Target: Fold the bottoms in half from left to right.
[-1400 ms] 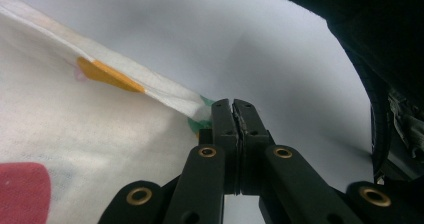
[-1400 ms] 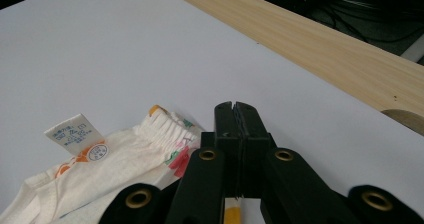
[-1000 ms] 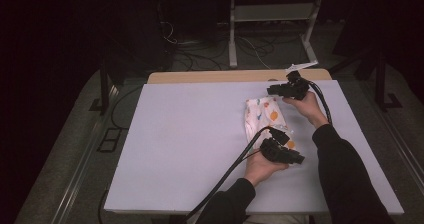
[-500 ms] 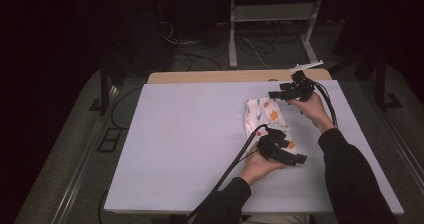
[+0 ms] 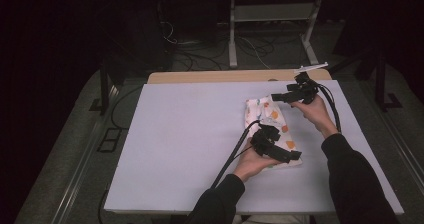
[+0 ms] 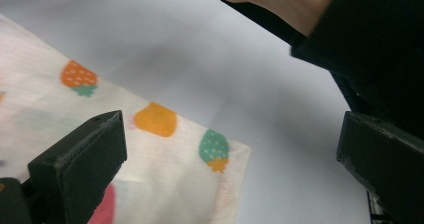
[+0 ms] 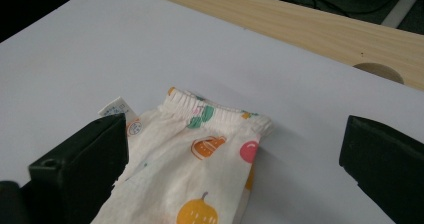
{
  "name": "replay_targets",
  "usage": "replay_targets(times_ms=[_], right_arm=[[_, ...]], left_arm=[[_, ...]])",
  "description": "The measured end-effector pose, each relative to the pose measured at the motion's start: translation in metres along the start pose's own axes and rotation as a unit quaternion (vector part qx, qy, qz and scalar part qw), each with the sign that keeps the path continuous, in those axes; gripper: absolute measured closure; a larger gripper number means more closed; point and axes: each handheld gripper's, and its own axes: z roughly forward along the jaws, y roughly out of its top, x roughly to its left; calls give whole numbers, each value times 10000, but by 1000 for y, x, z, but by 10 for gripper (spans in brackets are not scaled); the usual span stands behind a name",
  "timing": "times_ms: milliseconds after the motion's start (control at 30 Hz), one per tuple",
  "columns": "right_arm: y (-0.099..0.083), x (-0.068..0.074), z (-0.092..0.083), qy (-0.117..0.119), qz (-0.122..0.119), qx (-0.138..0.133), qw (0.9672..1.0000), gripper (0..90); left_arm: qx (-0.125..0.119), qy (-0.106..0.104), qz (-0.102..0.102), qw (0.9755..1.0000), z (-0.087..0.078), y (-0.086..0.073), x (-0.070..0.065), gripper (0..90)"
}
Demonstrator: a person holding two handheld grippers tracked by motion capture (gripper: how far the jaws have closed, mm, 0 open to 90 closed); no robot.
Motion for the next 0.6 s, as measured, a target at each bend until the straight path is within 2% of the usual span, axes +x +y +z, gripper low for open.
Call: replay_targets(times_ms=[267,600], right_arm=[[-3,7,-10,4,-28,-39,10000,0],[-6,16,-19,84,-112,-122,9998,0]], left_arm=[[-76,175,-8,9998,-13,3,9,0],[-104,239,-67,9996,-21,3,17,0]])
